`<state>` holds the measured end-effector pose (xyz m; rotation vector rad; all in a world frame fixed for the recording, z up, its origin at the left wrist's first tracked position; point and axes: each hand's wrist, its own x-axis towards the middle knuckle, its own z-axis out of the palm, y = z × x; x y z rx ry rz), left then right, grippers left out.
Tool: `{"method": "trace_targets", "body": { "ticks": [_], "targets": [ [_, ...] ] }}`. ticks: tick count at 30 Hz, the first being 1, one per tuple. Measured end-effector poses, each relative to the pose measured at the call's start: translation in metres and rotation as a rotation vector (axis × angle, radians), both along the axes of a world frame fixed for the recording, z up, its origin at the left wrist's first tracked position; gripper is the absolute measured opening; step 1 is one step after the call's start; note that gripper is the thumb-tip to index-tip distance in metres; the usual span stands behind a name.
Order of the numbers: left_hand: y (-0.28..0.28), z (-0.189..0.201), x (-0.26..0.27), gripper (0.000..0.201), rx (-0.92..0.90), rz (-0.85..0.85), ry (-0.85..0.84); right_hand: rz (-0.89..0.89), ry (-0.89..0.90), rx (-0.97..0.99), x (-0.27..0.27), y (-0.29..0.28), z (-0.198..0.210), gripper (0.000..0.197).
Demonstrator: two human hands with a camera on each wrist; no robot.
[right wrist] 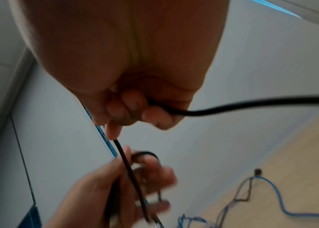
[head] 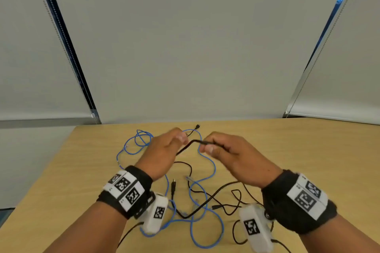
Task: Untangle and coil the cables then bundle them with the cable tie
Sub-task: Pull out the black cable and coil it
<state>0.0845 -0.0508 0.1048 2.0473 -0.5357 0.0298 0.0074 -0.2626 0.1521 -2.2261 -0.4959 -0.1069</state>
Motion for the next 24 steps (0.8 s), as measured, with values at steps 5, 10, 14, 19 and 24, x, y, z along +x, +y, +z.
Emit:
{"method": "trace_targets", "body": {
  "ticks": [5, 10, 14, 19, 24],
  "targets": [
    [-0.015, 0.002, -0.029, 0.052, -0.26, -0.3, 0.349, -0.097, -0.117, 0.041, 0.019, -0.015, 0.027, 0.017],
    [-0.005, 0.016, -0.038, 0.029, -0.53, -0.374, 0.521, -0.167, -0.109, 0.251, 0.03, -0.027, 0.029, 0.009],
    [0.001, 0.029, -0.036, 0.031, -0.8, -0.494, 0.627, -0.124, 0.034, 0.3, 0.033, -0.028, 0.007, 0.014],
    [-0.004, 0.042, -0.027, 0.039, -1.157, -0.538, 0.625, 0.003, 0.179, 0.317, 0.027, -0.013, -0.031, 0.025],
    [-0.003, 0.043, -0.001, 0.037, -1.376, -0.113, 0.45, 0.019, 0.336, 0.295, 0.024, 0.008, -0.051, 0.031]
  ]
}}
